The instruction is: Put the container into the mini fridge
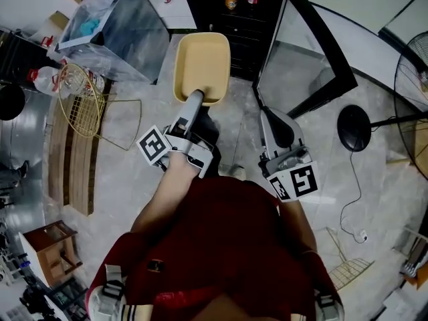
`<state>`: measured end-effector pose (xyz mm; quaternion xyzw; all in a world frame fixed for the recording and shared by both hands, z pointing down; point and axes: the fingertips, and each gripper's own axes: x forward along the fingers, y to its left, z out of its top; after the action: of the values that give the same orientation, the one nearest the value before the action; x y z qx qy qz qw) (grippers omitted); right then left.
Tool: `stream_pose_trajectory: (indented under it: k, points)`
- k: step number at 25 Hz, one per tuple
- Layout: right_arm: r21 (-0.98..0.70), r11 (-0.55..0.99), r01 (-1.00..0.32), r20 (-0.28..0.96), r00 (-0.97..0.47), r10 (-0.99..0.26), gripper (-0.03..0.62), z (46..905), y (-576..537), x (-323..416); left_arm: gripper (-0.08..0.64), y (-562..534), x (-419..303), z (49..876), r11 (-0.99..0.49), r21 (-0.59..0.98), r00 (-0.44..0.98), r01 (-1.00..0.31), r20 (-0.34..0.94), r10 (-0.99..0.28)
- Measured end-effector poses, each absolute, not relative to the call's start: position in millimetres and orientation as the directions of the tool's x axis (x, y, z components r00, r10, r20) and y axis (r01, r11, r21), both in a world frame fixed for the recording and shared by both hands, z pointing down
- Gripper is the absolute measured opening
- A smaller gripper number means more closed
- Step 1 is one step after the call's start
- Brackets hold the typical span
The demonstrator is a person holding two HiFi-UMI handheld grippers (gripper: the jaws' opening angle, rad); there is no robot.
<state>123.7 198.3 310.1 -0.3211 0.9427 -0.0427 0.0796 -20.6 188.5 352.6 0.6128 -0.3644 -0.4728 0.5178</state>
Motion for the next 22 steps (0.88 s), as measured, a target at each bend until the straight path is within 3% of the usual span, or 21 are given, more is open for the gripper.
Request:
stream_pose_trajectory:
  k: [22]
  points:
    - [-0.070,0.681,-0.729,-0.081,-0.676,-0.732,0.000,302,3,13,0.388,-25,-116,361,-0.200,0.973,0.434,0.112,-0.229,-0.871]
